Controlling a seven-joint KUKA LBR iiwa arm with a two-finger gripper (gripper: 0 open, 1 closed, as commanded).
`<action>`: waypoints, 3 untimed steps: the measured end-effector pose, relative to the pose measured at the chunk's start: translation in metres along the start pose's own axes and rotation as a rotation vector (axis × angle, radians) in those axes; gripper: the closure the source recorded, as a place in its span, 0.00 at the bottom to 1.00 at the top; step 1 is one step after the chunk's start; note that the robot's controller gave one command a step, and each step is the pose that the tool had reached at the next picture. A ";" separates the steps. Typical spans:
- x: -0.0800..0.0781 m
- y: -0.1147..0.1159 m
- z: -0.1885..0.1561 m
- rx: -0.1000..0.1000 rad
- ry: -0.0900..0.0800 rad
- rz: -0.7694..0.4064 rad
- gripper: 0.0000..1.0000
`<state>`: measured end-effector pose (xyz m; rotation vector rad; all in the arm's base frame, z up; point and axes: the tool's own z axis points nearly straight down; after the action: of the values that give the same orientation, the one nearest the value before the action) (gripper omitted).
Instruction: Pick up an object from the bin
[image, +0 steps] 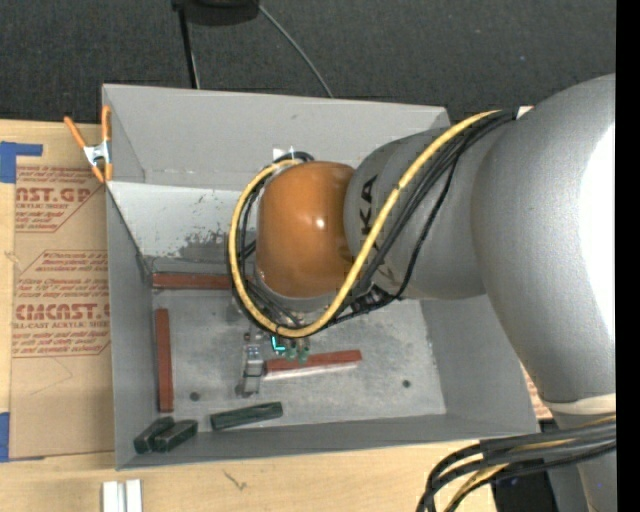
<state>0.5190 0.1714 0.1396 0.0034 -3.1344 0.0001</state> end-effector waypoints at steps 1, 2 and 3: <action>-0.002 -0.001 -0.004 -0.001 -0.007 0.001 0.00; 0.004 -0.016 -0.006 -0.002 -0.009 -0.067 0.00; 0.000 -0.056 0.032 0.000 -0.017 -0.161 0.00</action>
Offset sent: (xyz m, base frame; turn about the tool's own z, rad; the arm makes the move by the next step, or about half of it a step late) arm -0.0247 -0.0946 0.0120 -0.2799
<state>0.5191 0.1158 0.1072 0.2573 -3.1411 -0.0013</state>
